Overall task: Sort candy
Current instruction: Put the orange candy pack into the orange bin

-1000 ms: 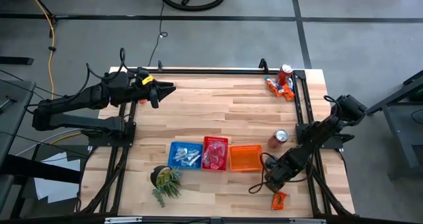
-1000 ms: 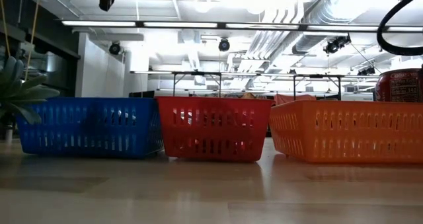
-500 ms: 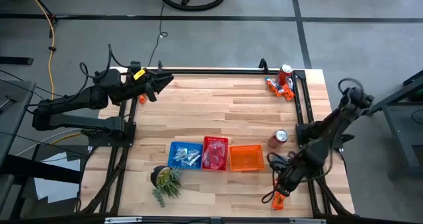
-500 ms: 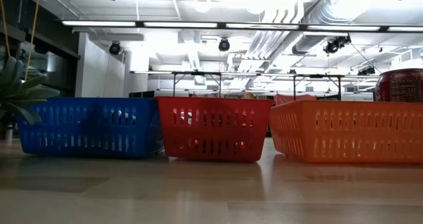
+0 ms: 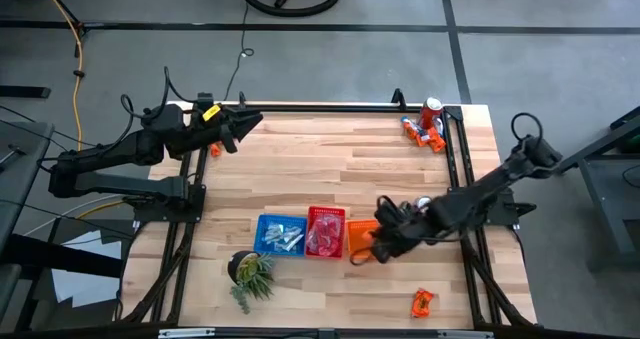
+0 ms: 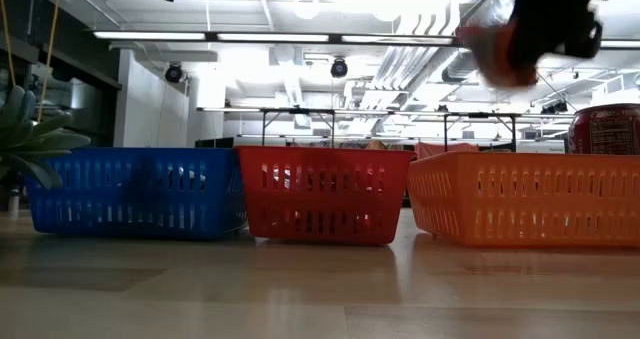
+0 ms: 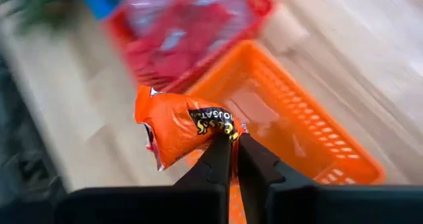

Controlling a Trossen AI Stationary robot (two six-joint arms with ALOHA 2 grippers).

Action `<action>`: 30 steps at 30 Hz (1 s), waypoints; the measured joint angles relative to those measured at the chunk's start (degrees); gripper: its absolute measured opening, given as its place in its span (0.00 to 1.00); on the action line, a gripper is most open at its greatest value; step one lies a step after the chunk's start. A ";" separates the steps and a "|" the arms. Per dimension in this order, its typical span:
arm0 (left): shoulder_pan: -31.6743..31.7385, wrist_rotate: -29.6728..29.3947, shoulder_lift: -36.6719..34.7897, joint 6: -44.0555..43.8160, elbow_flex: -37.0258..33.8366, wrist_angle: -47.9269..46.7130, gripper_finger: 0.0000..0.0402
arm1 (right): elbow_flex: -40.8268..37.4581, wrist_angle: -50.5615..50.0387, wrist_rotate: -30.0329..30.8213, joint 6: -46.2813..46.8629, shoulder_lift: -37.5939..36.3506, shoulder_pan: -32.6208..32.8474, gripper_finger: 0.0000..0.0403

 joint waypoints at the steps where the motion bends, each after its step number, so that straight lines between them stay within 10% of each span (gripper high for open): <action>1: 0.00 0.03 0.00 0.19 0.00 -0.04 0.38 | -0.04 -0.06 -0.73 1.51 0.96 -0.90 0.03; 18: 0.00 0.13 0.00 1.50 0.00 -0.16 0.38 | -0.02 -3.86 -8.13 1.24 3.78 -3.69 0.55; 30: 0.00 -0.02 0.02 1.24 0.00 -0.14 0.38 | 0.05 -2.58 -23.63 23.09 -0.36 9.15 0.60</action>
